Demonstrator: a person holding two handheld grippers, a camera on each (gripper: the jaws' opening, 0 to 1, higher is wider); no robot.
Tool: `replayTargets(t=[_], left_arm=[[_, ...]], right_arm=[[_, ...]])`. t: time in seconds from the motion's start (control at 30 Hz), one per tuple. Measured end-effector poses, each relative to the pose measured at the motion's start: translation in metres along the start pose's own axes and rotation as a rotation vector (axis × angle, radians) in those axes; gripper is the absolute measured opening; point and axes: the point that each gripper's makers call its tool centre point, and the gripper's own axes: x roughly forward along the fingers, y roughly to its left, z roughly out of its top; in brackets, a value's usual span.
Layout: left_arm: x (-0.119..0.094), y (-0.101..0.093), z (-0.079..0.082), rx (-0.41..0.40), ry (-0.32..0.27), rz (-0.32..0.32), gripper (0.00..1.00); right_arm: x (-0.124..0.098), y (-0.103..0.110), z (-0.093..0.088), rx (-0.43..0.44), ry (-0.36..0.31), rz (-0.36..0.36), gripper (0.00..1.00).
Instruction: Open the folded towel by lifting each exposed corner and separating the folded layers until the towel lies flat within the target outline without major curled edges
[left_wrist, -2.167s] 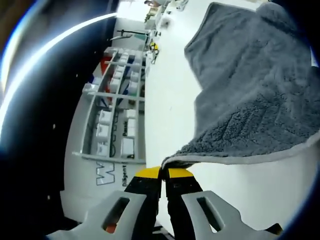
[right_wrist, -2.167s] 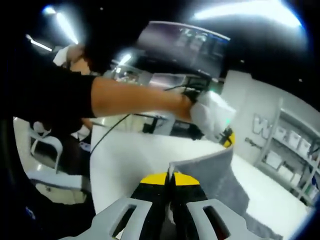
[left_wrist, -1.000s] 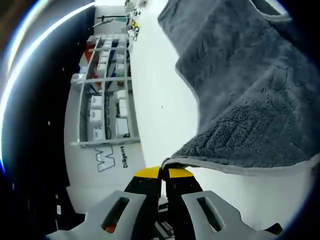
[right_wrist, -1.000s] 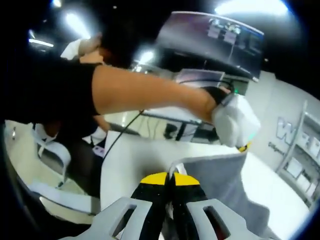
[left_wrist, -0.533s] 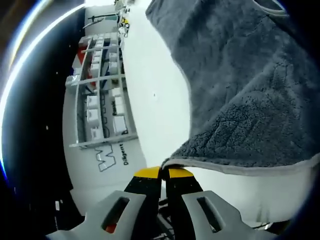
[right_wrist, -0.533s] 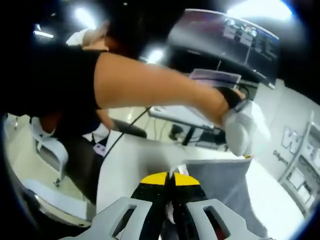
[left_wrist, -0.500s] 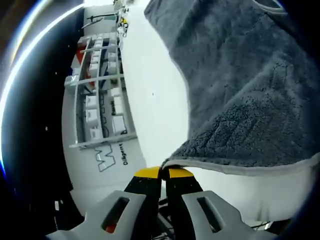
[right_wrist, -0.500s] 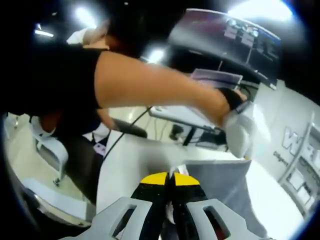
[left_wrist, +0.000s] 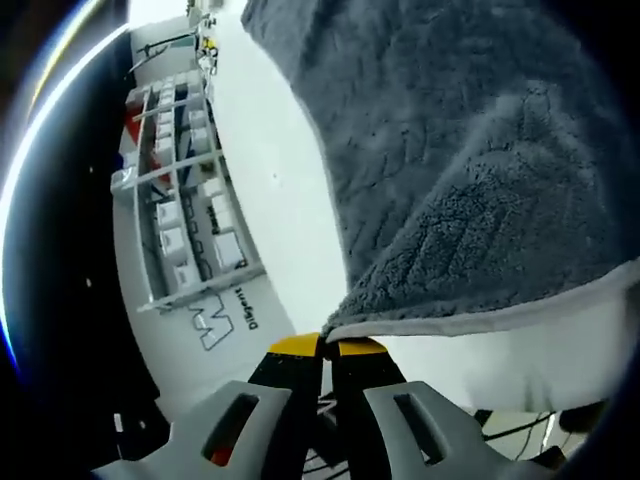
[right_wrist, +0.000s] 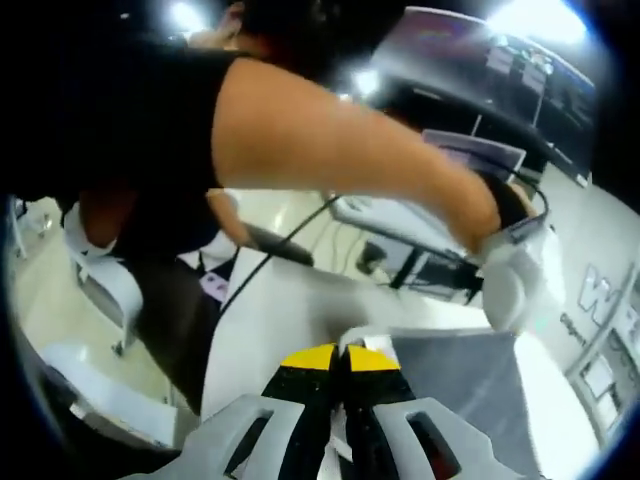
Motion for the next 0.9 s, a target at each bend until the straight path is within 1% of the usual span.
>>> replayTargets(t=[0.23, 0.37, 0.4, 0.43, 0.5, 0.6, 0.63, 0.67, 0.7, 0.83, 0.9], left_arm=[[0.01, -0.017, -0.009, 0.068, 0.017, -0.046, 0.02], [0.013, -0.02, -0.008, 0.099, 0.016, -0.055, 0.02], [-0.002, -0.027, 0.001, 0.11, 0.019, -0.057, 0.02], [-0.009, -0.031, 0.005, 0.119, 0.021, -0.063, 0.02], [-0.01, -0.037, 0.006, 0.14, 0.022, -0.076, 0.02], [-0.008, -0.042, 0.002, 0.152, 0.03, -0.087, 0.02], [-0.006, -0.043, 0.0, 0.149, 0.031, -0.087, 0.02], [0.001, -0.044, -0.007, 0.145, 0.033, -0.085, 0.02], [0.002, -0.045, -0.009, 0.147, 0.036, -0.083, 0.02], [0.001, -0.051, -0.01, 0.171, 0.049, -0.092, 0.02], [0.006, -0.055, -0.013, 0.179, 0.05, -0.1, 0.02]], right_arm=[[0.022, 0.018, -0.007, -0.045, 0.034, 0.02, 0.0], [0.032, 0.025, -0.008, -0.07, 0.047, 0.025, 0.0], [0.035, 0.027, -0.009, -0.071, 0.051, 0.027, 0.0], [0.037, 0.029, -0.012, -0.075, 0.057, 0.027, 0.0], [0.041, 0.033, -0.018, -0.095, 0.076, 0.029, 0.0], [0.046, 0.035, -0.022, -0.118, 0.088, 0.023, 0.0], [0.047, 0.036, -0.022, -0.126, 0.092, 0.019, 0.0], [0.048, 0.036, -0.023, -0.131, 0.094, 0.017, 0.0], [0.048, 0.036, -0.025, -0.134, 0.095, 0.016, 0.0], [0.051, 0.038, -0.029, -0.132, 0.11, 0.022, 0.0], [0.054, 0.04, -0.028, -0.145, 0.115, 0.023, 0.0]])
